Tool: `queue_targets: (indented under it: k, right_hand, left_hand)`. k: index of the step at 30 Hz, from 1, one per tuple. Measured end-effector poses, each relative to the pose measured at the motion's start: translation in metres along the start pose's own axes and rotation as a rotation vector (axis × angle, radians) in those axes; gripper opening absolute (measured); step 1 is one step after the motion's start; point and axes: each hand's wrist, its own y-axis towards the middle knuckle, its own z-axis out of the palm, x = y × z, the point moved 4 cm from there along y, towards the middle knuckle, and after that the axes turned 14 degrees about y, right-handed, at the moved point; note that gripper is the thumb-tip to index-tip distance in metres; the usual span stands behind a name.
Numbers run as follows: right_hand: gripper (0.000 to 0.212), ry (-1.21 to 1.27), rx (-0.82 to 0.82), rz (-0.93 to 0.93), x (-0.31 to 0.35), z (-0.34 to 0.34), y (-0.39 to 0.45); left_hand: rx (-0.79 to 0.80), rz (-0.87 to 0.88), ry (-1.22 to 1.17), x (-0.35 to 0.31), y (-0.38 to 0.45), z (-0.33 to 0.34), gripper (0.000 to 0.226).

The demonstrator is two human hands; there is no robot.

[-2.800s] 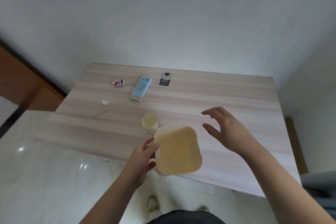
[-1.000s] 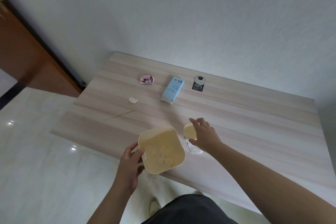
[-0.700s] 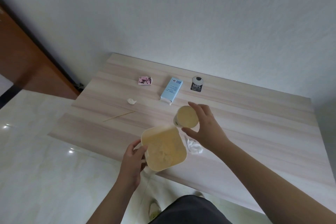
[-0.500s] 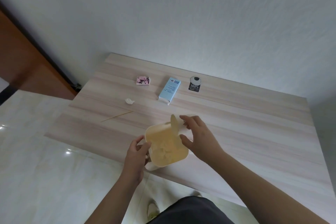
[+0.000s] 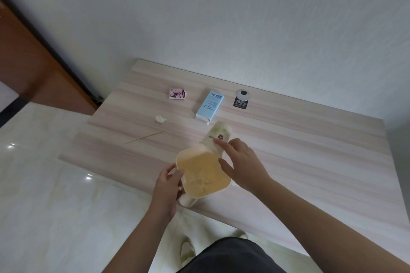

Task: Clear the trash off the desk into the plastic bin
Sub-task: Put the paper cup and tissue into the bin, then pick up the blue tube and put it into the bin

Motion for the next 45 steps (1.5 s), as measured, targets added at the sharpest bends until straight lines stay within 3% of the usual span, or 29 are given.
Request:
queue_targets:
  k: [4, 8, 10, 14, 17, 20, 25, 30, 36, 40, 45]
  right_hand:
    - [0.047, -0.138, 0.118, -0.211, 0.006, 0.012, -0.023]
    - [0.029, -0.024, 0.110, -0.238, 0.000, 0.011, -0.033]
    - [0.024, 0.072, 0.022, -0.167, -0.010, 0.001, -0.030]
    - [0.021, 0.195, -0.125, 0.183, -0.054, -0.013, -0.026]
    - [0.045, 0.047, 0.160, 0.405, -0.087, 0.005, -0.028]
    - [0.069, -0.112, 0.441, 0.493, -0.104, 0.034, -0.036]
    - [0.070, -0.215, 0.548, 0.424, -0.104, 0.073, -0.045]
    - [0.057, -0.284, 0.492, 0.402, -0.106, 0.085, -0.055]
    - [0.031, -0.055, 0.432, 0.560, -0.113, 0.084, -0.060]
    - [0.013, 0.164, 0.202, 0.590, -0.100, 0.058, -0.050]
    - [0.013, 0.363, -0.096, 0.482, -0.048, 0.011, -0.023]
  left_hand:
    - [-0.005, -0.002, -0.012, -0.001, -0.001, 0.001, 0.034]
    - [-0.005, 0.006, 0.003, -0.002, -0.001, 0.003, 0.032]
    - [-0.011, 0.001, 0.009, -0.001, 0.000, 0.003, 0.032]
    - [-0.026, -0.004, 0.006, -0.001, -0.002, 0.002, 0.031]
    - [-0.040, 0.001, -0.002, 0.000, -0.005, 0.001, 0.032]
    - [-0.048, 0.001, 0.005, 0.000, -0.009, -0.002, 0.032]
    - [-0.057, 0.010, 0.020, 0.005, -0.016, -0.011, 0.027]
    - [-0.081, 0.012, 0.015, 0.011, -0.021, -0.021, 0.024]
    - [-0.087, 0.012, -0.001, 0.016, -0.028, -0.030, 0.025]
    - [-0.064, 0.017, 0.009, 0.015, -0.029, -0.033, 0.027]
    - [-0.032, 0.029, 0.023, 0.010, -0.030, -0.037, 0.026]
